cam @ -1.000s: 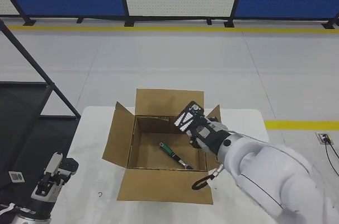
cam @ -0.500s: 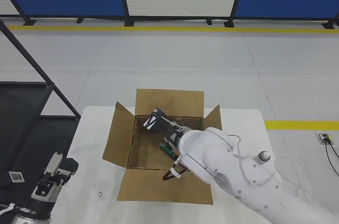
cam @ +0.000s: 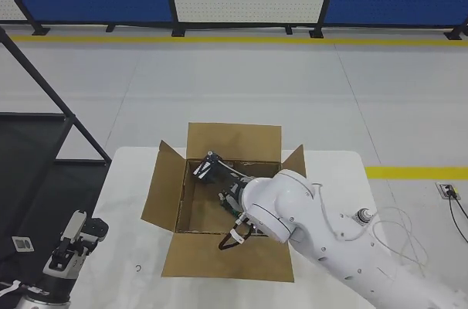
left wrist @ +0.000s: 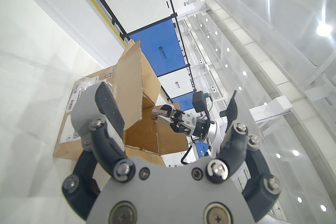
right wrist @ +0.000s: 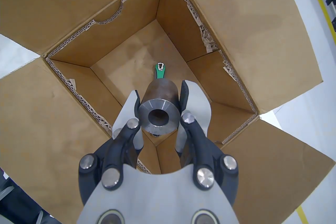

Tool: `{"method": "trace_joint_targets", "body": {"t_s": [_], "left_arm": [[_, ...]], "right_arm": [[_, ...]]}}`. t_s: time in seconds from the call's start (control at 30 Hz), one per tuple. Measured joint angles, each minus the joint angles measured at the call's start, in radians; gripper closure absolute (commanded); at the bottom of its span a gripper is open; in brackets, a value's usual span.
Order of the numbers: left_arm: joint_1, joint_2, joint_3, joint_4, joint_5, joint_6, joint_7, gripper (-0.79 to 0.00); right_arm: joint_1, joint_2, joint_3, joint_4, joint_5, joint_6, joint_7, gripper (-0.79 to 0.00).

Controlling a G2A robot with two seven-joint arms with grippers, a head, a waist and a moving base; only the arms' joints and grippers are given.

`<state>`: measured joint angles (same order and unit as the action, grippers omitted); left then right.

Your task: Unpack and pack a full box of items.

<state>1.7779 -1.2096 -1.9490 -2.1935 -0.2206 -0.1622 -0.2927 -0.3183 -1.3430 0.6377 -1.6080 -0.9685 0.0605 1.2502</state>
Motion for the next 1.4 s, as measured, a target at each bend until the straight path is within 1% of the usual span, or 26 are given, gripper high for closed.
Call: {"method": "trace_joint_targets", "body": {"t_s": [0.3,0.37,0.47,0.6,0.7,0.8,1.0,1.4], "left_arm": [[0.0,0.0,0.0,0.0,0.0,0.0,0.0,-0.785],[0.0,0.0,0.0,0.0,0.0,0.0,0.0,-0.785],[0.0,0.0,0.0,0.0,0.0,0.0,0.0,-0.785],[0.0,0.0,0.0,0.0,0.0,0.0,0.0,-0.785],[0.0,0.0,0.0,0.0,0.0,0.0,0.0,-0.785],[0.0,0.0,0.0,0.0,0.0,0.0,0.0,-0.785],[0.0,0.0,0.0,0.0,0.0,0.0,0.0,-0.785],[0.0,0.0,0.0,0.0,0.0,0.0,0.0,-0.785]], "right_arm": [[-0.002,0.0,0.002,0.003,0.003,-0.001,-0.003,0.0],[-0.013,-0.002,0.012,0.038,0.027,-0.011,-0.027,0.0],[0.01,-0.019,0.011,0.155,0.105,-0.06,-0.049,0.0],[0.077,-0.065,-0.036,0.35,0.202,-0.113,-0.072,0.0],[0.117,-0.099,-0.077,0.461,0.226,-0.129,-0.094,0.0],[0.143,-0.131,-0.12,0.537,0.216,-0.144,-0.112,0.0],[0.181,-0.189,-0.186,0.654,0.185,-0.118,-0.108,0.0],[0.242,-0.301,-0.238,0.926,0.217,-0.18,-0.121,0.0]]}}
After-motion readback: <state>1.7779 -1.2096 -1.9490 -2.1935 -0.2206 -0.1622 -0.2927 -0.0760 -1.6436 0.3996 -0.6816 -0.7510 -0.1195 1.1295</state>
